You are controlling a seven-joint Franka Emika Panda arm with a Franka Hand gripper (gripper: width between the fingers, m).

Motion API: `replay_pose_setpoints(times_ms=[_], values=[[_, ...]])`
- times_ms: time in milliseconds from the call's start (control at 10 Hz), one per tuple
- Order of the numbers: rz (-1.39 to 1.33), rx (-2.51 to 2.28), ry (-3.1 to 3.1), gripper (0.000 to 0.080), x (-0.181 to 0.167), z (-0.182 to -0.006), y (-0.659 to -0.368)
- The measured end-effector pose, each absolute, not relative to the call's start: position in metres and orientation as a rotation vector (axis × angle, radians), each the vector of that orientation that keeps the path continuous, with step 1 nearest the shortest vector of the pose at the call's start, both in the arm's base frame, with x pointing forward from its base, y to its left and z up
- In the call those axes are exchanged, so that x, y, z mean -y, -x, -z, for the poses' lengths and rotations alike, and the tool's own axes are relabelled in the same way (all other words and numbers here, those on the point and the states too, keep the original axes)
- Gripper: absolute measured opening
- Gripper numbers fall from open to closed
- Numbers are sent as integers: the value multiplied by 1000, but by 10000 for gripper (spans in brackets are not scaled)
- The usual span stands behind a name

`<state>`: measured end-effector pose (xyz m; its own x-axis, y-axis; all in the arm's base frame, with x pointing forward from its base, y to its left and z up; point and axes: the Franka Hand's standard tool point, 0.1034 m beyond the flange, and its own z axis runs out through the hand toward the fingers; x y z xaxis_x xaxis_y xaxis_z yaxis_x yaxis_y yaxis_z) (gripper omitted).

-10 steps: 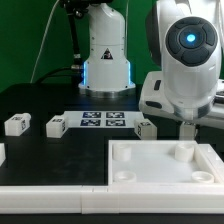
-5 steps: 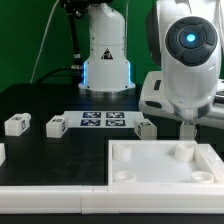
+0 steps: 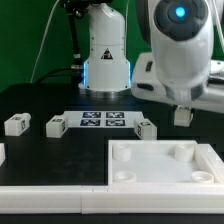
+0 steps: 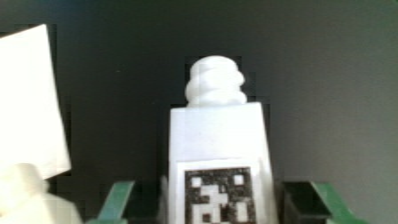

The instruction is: Assemble one leg

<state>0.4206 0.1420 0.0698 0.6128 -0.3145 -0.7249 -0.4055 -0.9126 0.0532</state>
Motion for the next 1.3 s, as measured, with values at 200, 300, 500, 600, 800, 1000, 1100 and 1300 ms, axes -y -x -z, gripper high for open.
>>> replay_pose_setpoints(times_ms=[200,300,500,600,800,1000,1100,1300], values=[[-1155,-614,2724,284,-141,-80,-426],[-1107,-619,2743,284,-143,-77,-430],[-912,-622,2814,284,-148,-77,-435],[-764,-627,2863,284,-151,-77,-439],[-551,-614,2929,284,-156,-78,-439],[-322,-521,3012,284,-155,-83,-451],[-200,-456,3038,284,-153,-84,-454],[-14,-279,3082,284,-151,-89,-469]])
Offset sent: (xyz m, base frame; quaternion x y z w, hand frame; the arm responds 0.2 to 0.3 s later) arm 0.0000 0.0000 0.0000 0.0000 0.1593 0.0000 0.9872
